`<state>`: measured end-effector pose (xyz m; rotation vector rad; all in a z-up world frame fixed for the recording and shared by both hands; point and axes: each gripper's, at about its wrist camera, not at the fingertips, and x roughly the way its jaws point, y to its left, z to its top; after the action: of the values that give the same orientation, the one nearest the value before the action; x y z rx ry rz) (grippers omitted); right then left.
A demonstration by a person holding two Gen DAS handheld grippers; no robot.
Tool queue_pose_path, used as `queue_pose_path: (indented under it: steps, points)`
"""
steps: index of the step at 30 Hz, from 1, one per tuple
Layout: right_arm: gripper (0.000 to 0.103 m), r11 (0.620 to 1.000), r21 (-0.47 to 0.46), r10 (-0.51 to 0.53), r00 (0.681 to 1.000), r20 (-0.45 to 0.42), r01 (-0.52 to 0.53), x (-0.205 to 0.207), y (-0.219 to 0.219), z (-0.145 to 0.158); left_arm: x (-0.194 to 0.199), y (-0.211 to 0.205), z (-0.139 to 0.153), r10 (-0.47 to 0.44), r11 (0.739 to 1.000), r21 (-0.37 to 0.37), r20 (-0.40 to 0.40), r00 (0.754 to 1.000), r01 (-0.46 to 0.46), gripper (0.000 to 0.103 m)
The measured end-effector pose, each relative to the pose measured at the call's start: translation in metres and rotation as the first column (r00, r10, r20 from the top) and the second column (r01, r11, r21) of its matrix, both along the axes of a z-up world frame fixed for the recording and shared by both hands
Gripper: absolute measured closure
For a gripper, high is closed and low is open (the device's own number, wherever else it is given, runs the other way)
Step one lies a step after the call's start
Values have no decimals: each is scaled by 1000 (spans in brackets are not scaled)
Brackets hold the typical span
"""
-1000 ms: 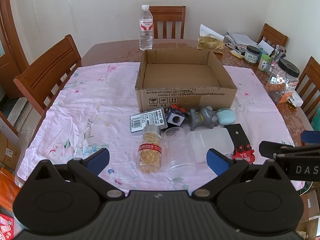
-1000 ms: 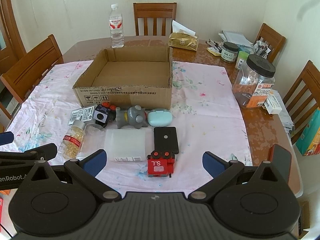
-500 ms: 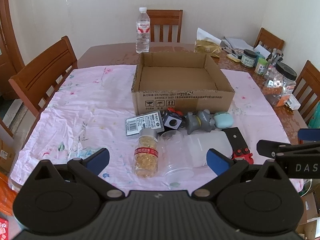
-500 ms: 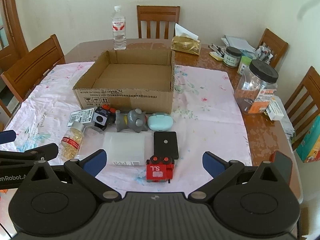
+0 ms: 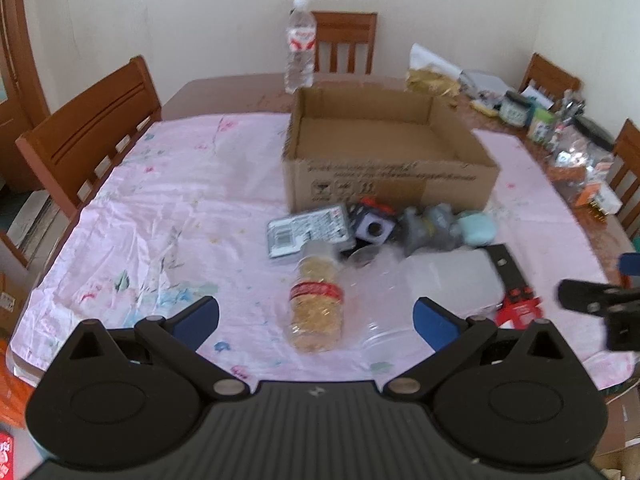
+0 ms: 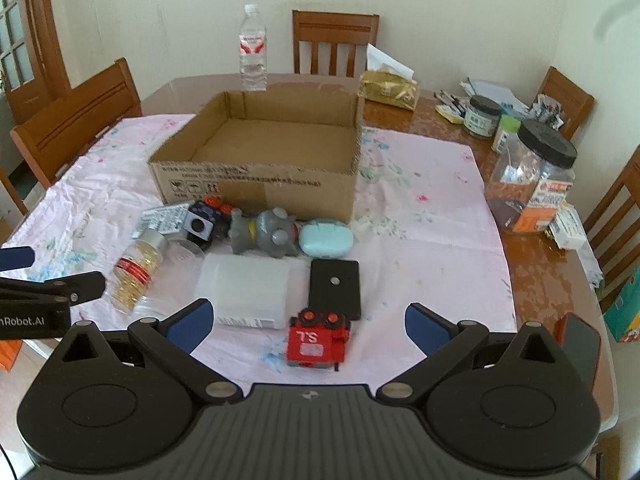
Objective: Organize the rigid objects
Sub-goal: 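Move left tool toward the gold capsule jar while right tool approaches the red S.L toy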
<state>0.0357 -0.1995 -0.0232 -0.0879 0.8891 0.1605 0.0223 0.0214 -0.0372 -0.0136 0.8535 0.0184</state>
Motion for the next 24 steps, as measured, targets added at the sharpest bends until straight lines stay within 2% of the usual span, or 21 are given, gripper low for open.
queue_pose_path:
  steps: [4,13,24]
  points:
    - [0,999,2,-32,999,-26,32,4,-7,-9,7,8,-19,19,999,31,-44,999,-18,1]
    - [0,998,14,-59,994,-91,61,18,-15,-39,24,16,-54,6,1000,11,-127,992,-5,1]
    - [0,1000,11,-17,987,-162,19,33,-6,-68,34,32,-67,41,999,14,-171,985,-39,0]
